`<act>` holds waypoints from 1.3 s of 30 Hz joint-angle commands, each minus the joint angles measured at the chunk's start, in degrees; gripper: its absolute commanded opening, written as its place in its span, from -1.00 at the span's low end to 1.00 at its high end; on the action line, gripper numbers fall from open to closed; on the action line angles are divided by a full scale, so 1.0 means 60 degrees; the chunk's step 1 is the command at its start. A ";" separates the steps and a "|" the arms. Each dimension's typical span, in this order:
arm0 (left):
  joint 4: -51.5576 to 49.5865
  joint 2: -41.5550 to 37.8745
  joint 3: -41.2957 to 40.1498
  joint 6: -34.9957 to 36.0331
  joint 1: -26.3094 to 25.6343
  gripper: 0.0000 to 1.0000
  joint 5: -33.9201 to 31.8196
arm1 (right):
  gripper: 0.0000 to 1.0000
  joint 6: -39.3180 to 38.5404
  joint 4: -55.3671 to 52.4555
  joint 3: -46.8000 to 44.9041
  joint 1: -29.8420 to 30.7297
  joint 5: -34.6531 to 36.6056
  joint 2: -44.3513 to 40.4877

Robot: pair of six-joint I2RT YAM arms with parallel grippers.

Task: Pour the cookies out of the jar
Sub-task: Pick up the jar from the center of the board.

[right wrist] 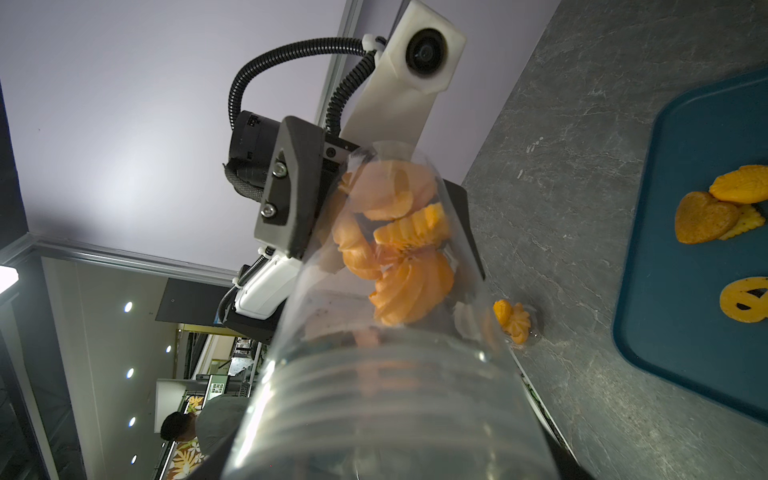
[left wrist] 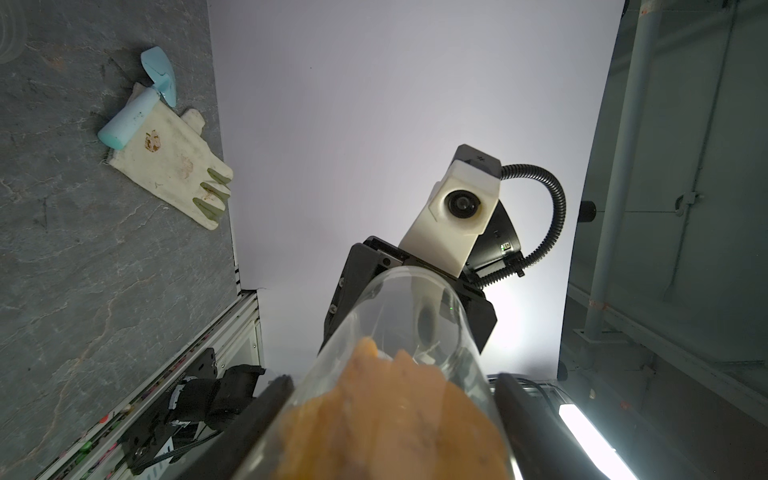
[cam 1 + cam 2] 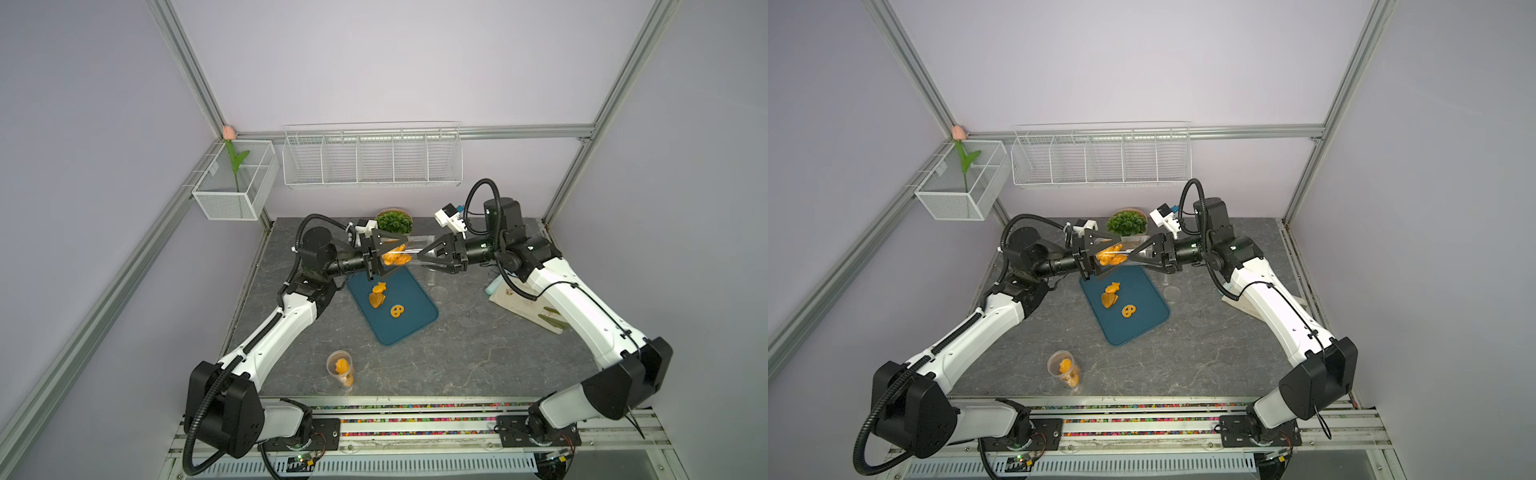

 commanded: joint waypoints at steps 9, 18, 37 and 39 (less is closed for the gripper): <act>0.0414 -0.0271 0.0290 0.0028 -0.0019 0.36 0.0176 | 0.32 0.0072 0.0102 -0.0163 -0.0040 0.0046 -0.0189; 0.0142 -0.0417 0.0199 0.0207 -0.0023 0.29 0.0094 | 0.78 0.0172 0.0242 -0.0128 -0.0017 0.0049 -0.0357; 0.0069 -0.0392 0.0366 0.0188 -0.0028 0.27 0.0097 | 0.94 0.1953 0.2362 -0.0820 -0.0514 -0.0891 -0.1004; 0.0069 -0.0420 0.0363 0.0183 -0.0025 0.27 0.0102 | 0.97 0.2086 0.2552 -0.0889 -0.0510 -0.0872 -0.0990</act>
